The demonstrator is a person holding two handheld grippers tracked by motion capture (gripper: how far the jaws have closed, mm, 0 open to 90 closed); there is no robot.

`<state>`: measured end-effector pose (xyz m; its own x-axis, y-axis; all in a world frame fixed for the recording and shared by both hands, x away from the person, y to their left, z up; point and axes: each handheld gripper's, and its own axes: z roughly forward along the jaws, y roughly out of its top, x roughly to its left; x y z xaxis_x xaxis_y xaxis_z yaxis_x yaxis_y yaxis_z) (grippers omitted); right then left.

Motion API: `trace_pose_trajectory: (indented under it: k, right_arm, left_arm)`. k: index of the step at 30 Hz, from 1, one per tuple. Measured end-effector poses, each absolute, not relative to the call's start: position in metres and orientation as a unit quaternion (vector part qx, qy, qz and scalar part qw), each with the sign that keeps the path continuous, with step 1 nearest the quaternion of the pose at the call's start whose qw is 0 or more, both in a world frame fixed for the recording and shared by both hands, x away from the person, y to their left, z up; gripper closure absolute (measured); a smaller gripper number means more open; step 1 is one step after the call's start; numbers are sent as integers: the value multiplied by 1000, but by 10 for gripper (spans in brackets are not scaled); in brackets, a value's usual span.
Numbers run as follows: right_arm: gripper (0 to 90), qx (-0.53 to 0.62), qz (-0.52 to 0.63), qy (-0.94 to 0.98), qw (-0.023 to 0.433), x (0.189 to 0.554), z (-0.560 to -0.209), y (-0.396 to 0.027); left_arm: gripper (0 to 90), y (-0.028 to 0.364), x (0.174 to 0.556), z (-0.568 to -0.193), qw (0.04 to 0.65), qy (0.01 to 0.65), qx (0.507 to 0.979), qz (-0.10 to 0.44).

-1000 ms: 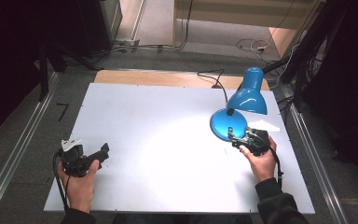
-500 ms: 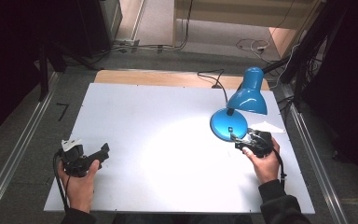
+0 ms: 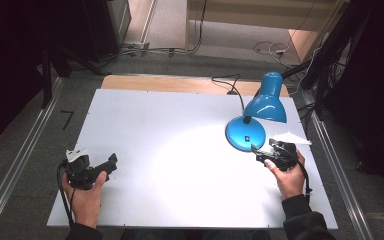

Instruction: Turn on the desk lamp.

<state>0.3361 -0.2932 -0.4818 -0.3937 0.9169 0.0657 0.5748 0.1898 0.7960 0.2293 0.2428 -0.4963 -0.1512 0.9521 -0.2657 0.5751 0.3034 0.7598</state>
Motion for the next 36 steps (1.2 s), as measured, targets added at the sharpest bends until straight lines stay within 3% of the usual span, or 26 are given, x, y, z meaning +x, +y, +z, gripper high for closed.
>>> trace_pose_trajectory:
  k: [36]
  right_arm:
    - [203,513,387,732,226,317,-476,-319]
  left_arm:
    - [55,243,229,-496,374,716,533,252]
